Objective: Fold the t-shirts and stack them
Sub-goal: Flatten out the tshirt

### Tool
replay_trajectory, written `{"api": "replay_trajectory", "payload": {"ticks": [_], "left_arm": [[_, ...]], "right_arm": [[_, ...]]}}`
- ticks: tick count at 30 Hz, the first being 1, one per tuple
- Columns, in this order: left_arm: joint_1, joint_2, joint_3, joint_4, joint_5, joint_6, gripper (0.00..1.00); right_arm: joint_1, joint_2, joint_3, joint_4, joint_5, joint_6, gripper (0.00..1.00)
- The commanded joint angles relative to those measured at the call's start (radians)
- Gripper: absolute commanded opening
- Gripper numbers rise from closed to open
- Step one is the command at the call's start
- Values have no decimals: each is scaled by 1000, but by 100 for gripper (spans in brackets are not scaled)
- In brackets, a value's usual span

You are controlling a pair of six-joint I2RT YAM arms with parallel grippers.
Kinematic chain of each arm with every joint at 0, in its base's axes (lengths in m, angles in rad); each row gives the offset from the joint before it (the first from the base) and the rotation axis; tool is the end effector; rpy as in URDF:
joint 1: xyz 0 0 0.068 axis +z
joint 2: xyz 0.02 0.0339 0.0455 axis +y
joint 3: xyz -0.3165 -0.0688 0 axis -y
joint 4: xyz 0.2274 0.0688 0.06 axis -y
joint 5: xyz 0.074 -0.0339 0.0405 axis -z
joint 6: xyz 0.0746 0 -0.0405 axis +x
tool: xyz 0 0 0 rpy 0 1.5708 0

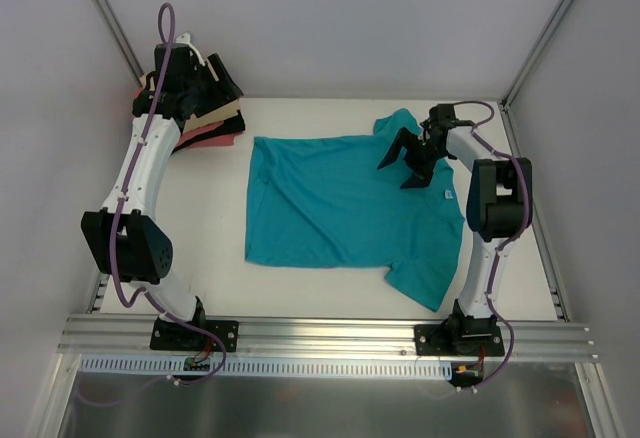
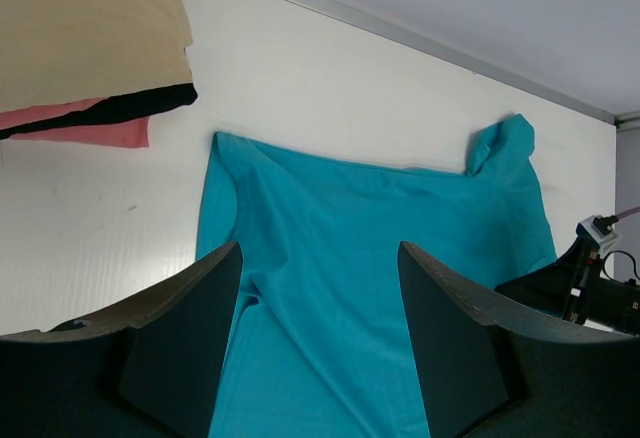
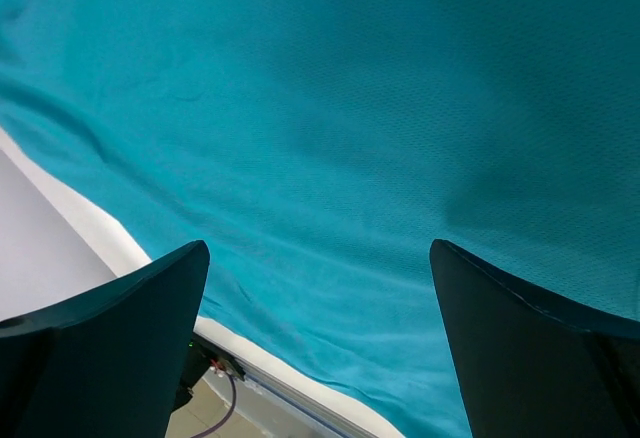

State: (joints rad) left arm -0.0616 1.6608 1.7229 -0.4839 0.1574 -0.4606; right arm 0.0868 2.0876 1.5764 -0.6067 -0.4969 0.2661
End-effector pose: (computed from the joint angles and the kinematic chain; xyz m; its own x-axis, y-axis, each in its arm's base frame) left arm 0.4049 -0.0367 0.4423 -0.4565 -0.4117 -0.7887 0.0007 0.8864 -0.4630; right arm 0.4603 0.0758 0.2042 -0.9390 0.1503 -0.3094 -0.0384 0.8480 0.5286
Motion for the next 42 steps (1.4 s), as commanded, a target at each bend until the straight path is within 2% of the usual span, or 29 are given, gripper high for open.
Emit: {"api": "replay_trajectory", "payload": {"ticks": [1, 8, 18, 28, 30, 33, 37, 42], "left_arm": [[-3, 1, 23, 18, 27, -7, 65], [-3, -6, 12, 15, 22, -9, 65], [-3, -12, 6, 18, 13, -15, 65], [-7, -1, 10, 19, 19, -23, 65], [-12, 2, 10, 18, 30, -21, 71], [-26, 7, 7, 2, 77, -3, 99], [-27, 7, -52, -27, 174, 14, 99], [-29, -3, -219, 27, 275, 5, 99]], "right_arm": [[-9, 12, 30, -64, 41, -42, 99], [-16, 31, 36, -105, 90, -57, 100], [-44, 49, 79, -211, 245, -114, 99], [-108, 43, 65, -212, 259, -134, 100], [-113, 29, 65, -199, 226, -131, 99], [-113, -4, 69, -180, 161, -123, 100], [-114, -122, 79, -202, 164, -131, 100], [-157, -241, 60, -219, 150, -142, 99]]}}
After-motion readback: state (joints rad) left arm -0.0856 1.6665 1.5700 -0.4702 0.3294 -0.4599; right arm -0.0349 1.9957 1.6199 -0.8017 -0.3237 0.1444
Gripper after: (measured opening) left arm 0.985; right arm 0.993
